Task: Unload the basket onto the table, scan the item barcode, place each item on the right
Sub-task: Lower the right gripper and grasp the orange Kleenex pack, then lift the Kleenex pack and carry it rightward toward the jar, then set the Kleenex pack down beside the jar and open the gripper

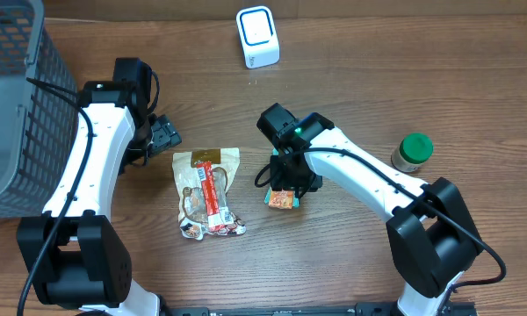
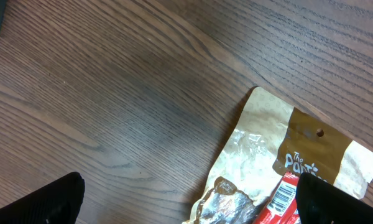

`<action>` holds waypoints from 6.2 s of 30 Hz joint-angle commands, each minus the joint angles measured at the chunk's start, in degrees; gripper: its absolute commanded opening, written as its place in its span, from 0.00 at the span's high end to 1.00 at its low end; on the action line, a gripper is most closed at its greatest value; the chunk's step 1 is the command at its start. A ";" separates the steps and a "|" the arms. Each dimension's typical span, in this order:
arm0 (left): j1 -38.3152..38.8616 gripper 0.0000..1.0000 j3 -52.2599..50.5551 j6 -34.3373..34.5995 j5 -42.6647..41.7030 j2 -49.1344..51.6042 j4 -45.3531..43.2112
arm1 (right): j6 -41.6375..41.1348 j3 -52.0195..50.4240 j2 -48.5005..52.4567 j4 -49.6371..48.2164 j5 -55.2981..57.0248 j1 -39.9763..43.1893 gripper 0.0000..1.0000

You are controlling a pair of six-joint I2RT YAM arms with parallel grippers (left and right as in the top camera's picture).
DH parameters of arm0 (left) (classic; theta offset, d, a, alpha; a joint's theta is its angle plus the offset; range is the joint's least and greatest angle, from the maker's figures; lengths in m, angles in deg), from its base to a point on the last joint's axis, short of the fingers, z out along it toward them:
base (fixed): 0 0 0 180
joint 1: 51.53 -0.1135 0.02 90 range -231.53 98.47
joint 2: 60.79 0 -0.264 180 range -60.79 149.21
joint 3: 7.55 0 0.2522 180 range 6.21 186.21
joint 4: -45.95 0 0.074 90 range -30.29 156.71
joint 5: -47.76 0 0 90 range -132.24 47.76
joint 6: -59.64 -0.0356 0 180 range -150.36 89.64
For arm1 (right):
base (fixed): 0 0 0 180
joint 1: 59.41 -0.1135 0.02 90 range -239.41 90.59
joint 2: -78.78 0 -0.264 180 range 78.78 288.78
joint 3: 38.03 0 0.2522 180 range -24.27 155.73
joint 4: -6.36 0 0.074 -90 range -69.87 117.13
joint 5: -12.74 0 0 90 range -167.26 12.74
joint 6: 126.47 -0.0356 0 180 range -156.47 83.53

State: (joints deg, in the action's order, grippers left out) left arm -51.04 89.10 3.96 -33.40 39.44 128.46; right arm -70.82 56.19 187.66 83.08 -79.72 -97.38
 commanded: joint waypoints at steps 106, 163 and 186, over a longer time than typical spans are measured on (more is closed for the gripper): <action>-0.11 0.00 0.79 0.15 0.31 -0.22 -0.02 | 21.33 -1.88 -4.87 -10.25 -5.84 -3.15 0.96; -0.09 0.00 0.81 0.15 0.31 -0.22 -0.02 | 16.35 -21.66 -3.04 -5.70 54.10 -3.04 0.96; -0.11 0.00 0.79 0.15 0.31 -0.22 -0.02 | 16.81 -21.57 -3.04 -6.03 51.87 -3.10 0.81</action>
State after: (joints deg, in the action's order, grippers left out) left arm -51.04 89.10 3.96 -33.40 39.44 128.46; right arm -53.71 34.80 184.34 77.20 -27.99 -100.68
